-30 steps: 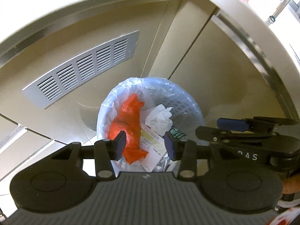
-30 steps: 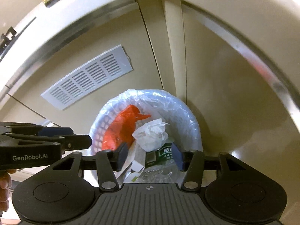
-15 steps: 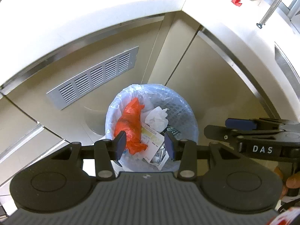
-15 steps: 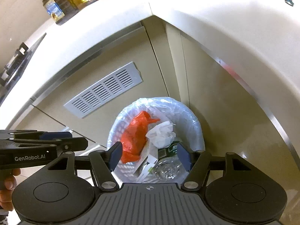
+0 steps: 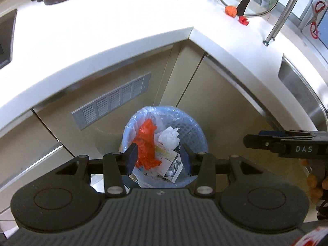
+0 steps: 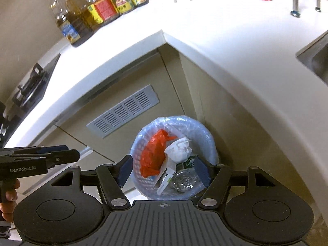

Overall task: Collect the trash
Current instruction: 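Raise both tools back up to the counter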

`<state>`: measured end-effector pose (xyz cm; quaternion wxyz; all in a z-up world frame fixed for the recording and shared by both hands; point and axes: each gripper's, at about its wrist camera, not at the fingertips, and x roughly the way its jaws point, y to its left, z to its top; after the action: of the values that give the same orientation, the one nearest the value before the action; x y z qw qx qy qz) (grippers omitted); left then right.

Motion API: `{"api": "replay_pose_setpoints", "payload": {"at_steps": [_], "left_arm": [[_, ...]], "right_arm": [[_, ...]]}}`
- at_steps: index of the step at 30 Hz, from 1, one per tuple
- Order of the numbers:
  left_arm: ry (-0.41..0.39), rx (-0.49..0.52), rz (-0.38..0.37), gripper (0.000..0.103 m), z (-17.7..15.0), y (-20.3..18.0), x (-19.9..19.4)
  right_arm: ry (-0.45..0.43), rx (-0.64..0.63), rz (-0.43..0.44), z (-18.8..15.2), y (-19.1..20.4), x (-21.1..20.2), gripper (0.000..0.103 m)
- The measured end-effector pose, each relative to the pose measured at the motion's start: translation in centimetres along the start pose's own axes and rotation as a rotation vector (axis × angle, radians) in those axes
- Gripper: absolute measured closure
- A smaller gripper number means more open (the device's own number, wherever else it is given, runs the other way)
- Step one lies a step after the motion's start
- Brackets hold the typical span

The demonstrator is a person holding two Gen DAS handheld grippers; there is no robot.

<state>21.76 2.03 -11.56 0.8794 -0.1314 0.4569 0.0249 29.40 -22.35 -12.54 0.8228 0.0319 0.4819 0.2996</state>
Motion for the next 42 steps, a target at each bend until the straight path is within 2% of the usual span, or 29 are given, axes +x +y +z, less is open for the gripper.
{"api": "replay_pose_setpoints", "payload": {"at_steps": [13,21,27,35,42], "left_arm": [[-0.094,0.062,-0.045,0.062,2.5,0.7,-2.7],[-0.149,0.079,-0.080,0.062,5.6,0.4,-2.5],[-0.170,0.095,-0.088,0.062,8.6,-0.8,-1.1],[-0.234,0.122,-0.058,0.062,14.1,-3.5,1.4],[-0.292,0.118,-0.015,0.062,21.2,-6.4,4.9]], "right_arm": [[-0.117,0.077,-0.068,1.1,-0.8,-4.1,0.036],[-0.188,0.094,-0.119,2.6,-1.4,-5.4,0.036],[-0.248,0.078,-0.168,5.0,-2.2,-5.7,0.036],[-0.316,0.037,-0.187,10.8,-4.9,-4.0,0.036],[-0.359,-0.045,-0.177,18.6,-8.0,-1.0,0.036]]}}
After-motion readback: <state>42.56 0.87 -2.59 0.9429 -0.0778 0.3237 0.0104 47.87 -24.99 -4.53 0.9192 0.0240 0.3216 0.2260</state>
